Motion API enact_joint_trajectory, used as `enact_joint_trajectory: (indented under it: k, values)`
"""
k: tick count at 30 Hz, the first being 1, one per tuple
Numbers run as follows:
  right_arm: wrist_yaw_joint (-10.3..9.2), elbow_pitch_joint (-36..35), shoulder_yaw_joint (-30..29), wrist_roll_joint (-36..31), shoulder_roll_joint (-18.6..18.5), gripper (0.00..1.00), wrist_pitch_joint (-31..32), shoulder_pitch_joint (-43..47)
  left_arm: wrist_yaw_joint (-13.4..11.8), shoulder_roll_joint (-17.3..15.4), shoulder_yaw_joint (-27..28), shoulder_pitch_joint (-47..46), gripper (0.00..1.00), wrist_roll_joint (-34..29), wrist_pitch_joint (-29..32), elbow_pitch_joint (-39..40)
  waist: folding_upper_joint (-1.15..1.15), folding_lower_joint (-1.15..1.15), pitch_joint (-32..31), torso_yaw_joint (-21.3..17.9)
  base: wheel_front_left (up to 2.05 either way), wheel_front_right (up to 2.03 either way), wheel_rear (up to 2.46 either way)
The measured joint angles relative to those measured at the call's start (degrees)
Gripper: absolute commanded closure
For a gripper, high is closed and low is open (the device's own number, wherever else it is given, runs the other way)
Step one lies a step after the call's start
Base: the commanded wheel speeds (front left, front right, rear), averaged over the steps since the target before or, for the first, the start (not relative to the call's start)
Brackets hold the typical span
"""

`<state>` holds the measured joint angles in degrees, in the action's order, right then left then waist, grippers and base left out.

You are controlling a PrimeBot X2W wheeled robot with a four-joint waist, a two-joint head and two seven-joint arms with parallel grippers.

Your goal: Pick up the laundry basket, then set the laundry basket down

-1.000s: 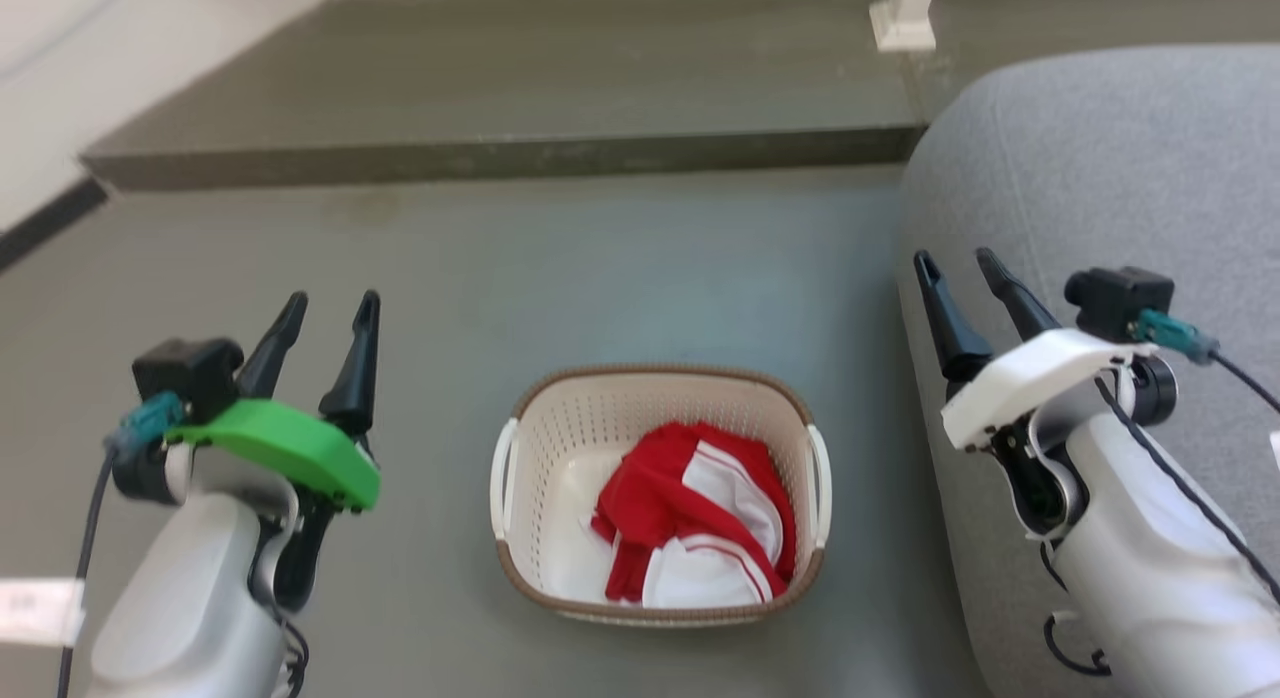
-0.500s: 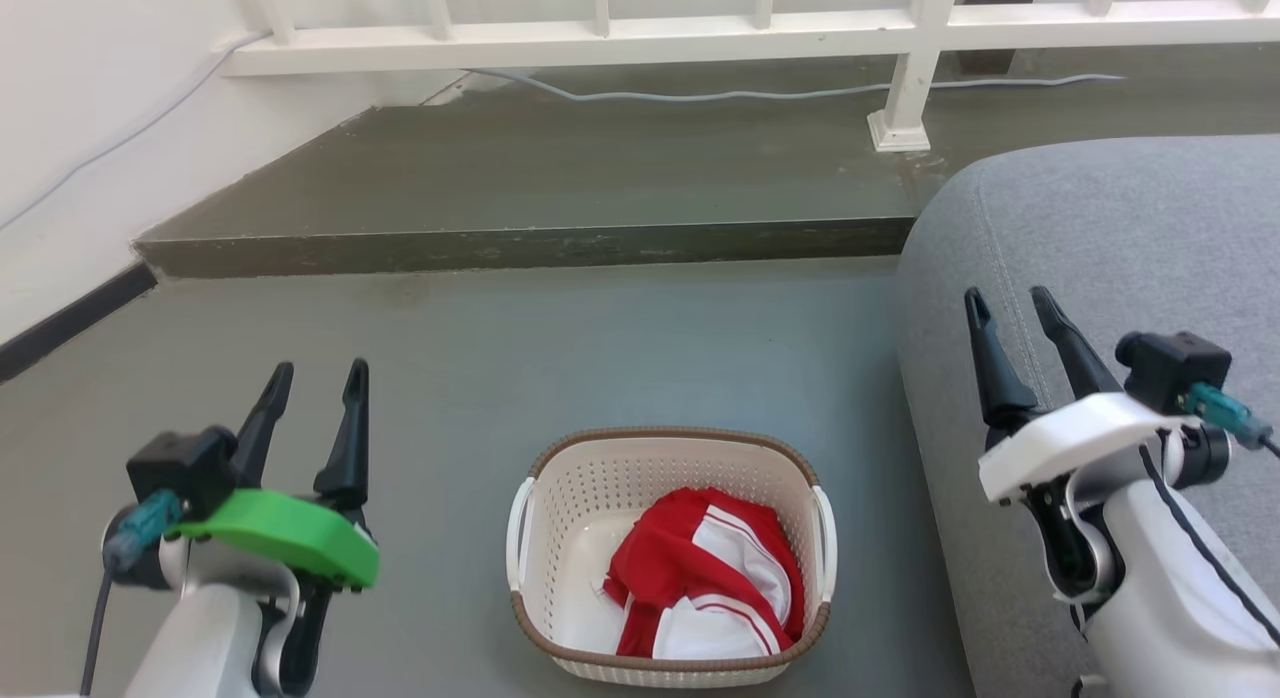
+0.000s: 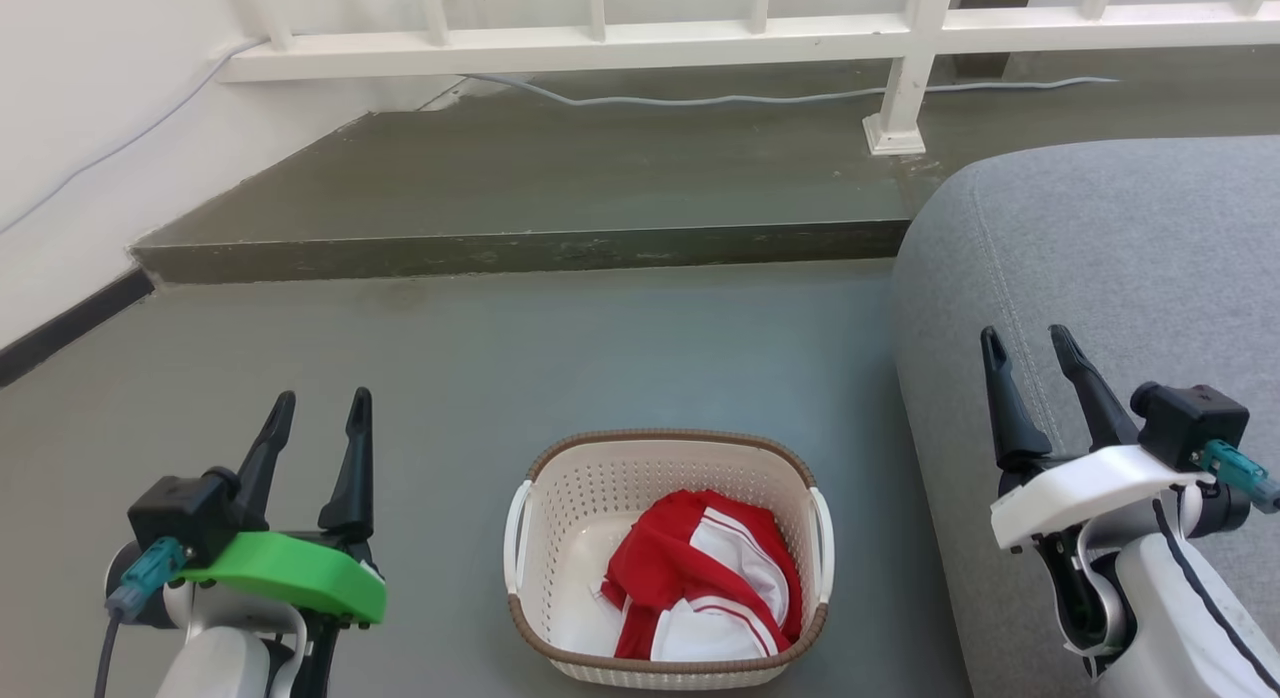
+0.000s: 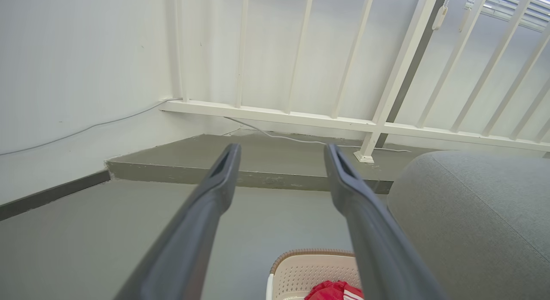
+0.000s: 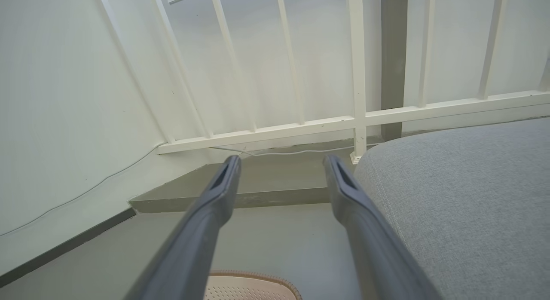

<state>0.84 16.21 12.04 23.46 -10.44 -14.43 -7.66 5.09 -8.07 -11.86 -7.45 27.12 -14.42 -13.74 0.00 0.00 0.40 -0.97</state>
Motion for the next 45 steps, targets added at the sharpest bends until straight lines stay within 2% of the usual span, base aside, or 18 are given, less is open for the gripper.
enact_joint_trajectory:
  k: [11,45]
  values:
    - [0.33,-2.33,-1.76,-2.44,1.36,0.0,0.0,2.66,1.01,1.72,1.38,1.9,0.0,-1.29,0.0,1.67,0.0,0.0,0.1,-0.12,0.0,0.0,0.0]
    - [2.18,-4.07,-4.66,-5.89,3.49,0.0,0.0,5.89,1.97,3.5,3.65,4.03,0.0,-4.22,0.0,2.72,0.0,0.0,0.24,-0.13,0.0,0.0,0.0]
